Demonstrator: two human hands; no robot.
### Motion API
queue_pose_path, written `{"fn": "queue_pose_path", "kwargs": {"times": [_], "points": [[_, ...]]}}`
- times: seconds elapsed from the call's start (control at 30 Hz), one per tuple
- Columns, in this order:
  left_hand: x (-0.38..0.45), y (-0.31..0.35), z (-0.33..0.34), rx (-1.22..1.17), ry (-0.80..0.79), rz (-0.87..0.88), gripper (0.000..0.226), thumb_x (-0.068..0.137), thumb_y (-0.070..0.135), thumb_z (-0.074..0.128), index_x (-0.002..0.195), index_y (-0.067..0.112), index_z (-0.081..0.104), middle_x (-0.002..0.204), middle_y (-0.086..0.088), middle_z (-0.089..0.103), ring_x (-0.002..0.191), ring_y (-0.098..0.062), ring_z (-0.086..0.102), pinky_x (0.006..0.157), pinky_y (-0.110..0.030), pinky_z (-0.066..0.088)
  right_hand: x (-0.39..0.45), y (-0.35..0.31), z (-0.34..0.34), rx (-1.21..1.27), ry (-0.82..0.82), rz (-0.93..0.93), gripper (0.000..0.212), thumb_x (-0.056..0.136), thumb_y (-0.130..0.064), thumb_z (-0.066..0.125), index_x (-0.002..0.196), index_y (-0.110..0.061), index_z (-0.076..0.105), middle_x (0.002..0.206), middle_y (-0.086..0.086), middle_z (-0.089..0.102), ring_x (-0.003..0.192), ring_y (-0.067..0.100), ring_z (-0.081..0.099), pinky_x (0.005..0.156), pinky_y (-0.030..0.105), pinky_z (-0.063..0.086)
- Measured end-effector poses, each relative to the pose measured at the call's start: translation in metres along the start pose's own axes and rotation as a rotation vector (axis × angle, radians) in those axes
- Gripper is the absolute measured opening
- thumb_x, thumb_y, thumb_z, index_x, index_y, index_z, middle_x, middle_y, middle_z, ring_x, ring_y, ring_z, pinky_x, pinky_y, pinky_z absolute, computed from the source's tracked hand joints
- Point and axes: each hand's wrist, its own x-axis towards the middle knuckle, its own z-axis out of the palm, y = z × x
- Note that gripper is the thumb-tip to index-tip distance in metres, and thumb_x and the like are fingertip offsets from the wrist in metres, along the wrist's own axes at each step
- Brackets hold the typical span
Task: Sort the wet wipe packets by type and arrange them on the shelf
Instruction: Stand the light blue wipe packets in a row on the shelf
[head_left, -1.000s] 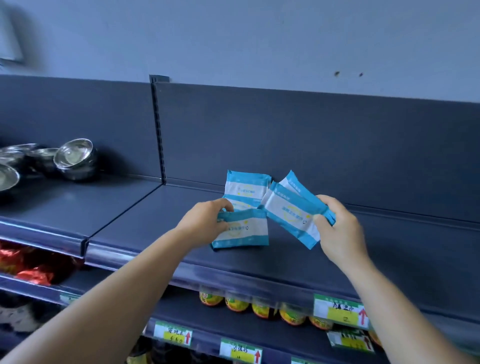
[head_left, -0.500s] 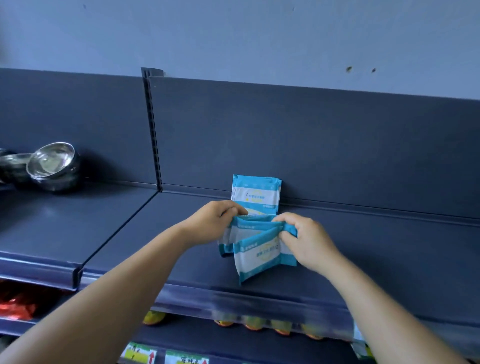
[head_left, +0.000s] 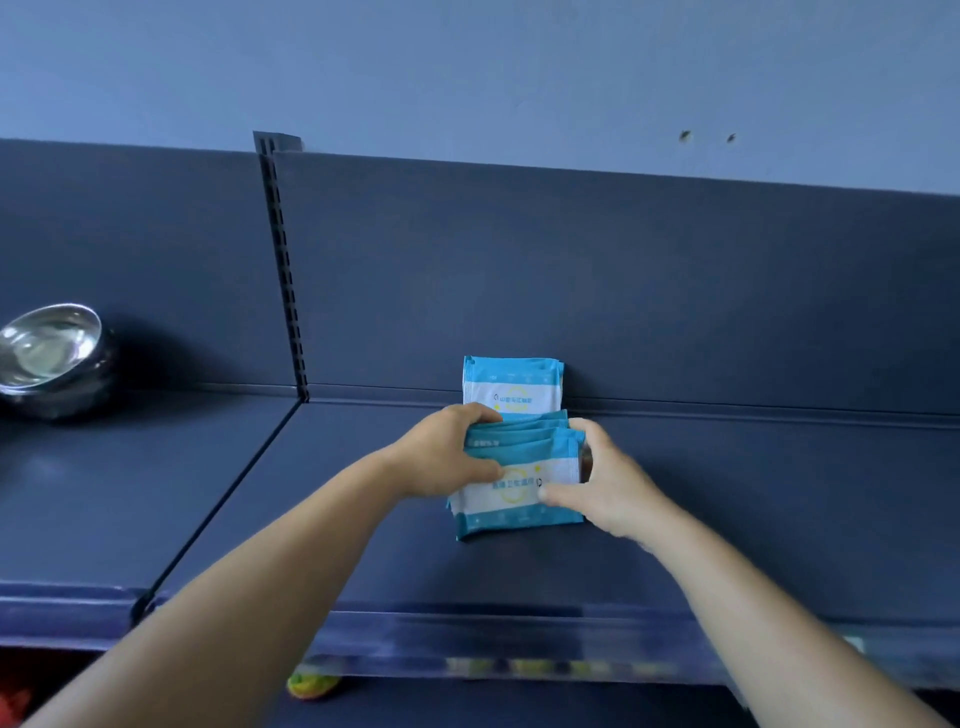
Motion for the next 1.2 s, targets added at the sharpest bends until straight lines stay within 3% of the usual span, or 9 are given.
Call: {"fn": "queue_pose_path", "kwargs": {"times": [0.17,0.3,0.4,0.57,0.67,0.8,0.93,1.07,1.2], "points": [[0.025,-0.007,-0.001,-0.069,-0.038,-0.068,0.069,0.08,0.03,0.073,0.14,0.029,0.038,0.133,0.003,0.039,0.112,-0.012,0.049,0.089,-0.023,0.042,0.017,0.008,0.003,0.032,-0.003,0.049,0.081,0.069,-0.024,0.078,0.136,-0.035,0.034,0.109,-0.021,0.059,0.101,0.005,0.058,0.084,0.027,0.049],[0.036,-0.017,0.005,-0.299,0.032,-0.15,0.087,0.076,0.029,0.079,0.145,0.02,0.027,0.126,0.007,0.043,0.108,-0.009,0.05,0.088,-0.022,0.043,0.039,0.013,0.001,-0.008,-0.034,0.092,0.07,0.064,-0.03,0.078,0.124,-0.031,0.043,0.114,-0.013,0.057,0.102,0.007,0.057,0.086,0.029,0.051],[0.04,-0.027,0.009,-0.295,0.04,-0.223,0.09,0.078,0.04,0.074,0.146,0.012,0.021,0.124,0.007,0.051,0.105,-0.007,0.053,0.087,-0.02,0.045,0.054,0.015,-0.002,0.013,-0.118,0.119,0.071,0.057,-0.034,0.08,0.118,-0.035,0.044,0.114,-0.015,0.059,0.105,0.006,0.057,0.091,0.031,0.051],[0.041,-0.027,0.015,-0.451,-0.035,-0.193,0.086,0.076,0.02,0.078,0.142,0.015,0.024,0.104,0.018,0.055,0.091,0.006,0.057,0.07,-0.011,0.051,0.067,0.017,-0.002,0.131,-0.203,0.093,0.071,0.066,-0.011,0.08,0.125,-0.026,0.044,0.109,-0.012,0.064,0.099,0.004,0.061,0.082,0.023,0.051],[0.042,-0.031,0.02,-0.516,0.004,-0.157,0.098,0.07,0.014,0.084,0.144,0.024,0.021,0.11,0.015,0.054,0.098,-0.001,0.061,0.083,-0.018,0.052,0.07,0.019,0.0,0.312,-0.222,0.087,0.077,0.068,-0.003,0.08,0.132,-0.021,0.039,0.112,-0.007,0.065,0.101,0.006,0.063,0.082,0.022,0.051],[0.049,-0.032,0.029,-0.497,0.051,-0.089,0.11,0.067,0.013,0.086,0.146,0.039,0.014,0.122,0.01,0.052,0.11,-0.011,0.061,0.097,-0.037,0.05,0.074,0.02,0.001,0.39,-0.147,0.057,0.089,0.059,-0.011,0.083,0.135,-0.024,0.036,0.115,-0.008,0.064,0.105,0.009,0.063,0.092,0.033,0.053],[0.068,-0.029,0.036,-0.449,0.186,-0.067,0.104,0.066,0.019,0.086,0.142,0.041,0.017,0.119,0.015,0.054,0.111,-0.008,0.058,0.101,-0.038,0.047,0.085,0.01,-0.004,0.282,-0.007,0.001,0.07,0.072,-0.014,0.079,0.124,-0.031,0.035,0.112,-0.019,0.055,0.085,-0.009,0.058,0.069,0.013,0.047],[0.076,-0.033,0.042,-0.398,0.168,-0.106,0.114,0.063,0.03,0.087,0.14,0.043,0.004,0.128,0.013,0.049,0.119,-0.009,0.05,0.104,-0.033,0.041,0.104,0.016,-0.003,0.11,0.046,0.062,0.093,0.056,-0.039,0.082,0.135,-0.029,0.034,0.133,-0.009,0.045,0.111,0.007,0.053,0.095,0.032,0.046],[0.074,-0.042,0.046,-0.416,0.065,-0.121,0.12,0.059,0.028,0.088,0.143,0.041,0.003,0.121,0.019,0.055,0.11,-0.006,0.059,0.101,-0.035,0.046,0.108,0.033,0.002,0.207,-0.097,0.156,0.077,0.042,-0.039,0.079,0.109,-0.034,0.042,0.112,-0.011,0.062,0.106,0.011,0.062,0.089,0.038,0.054]]}}
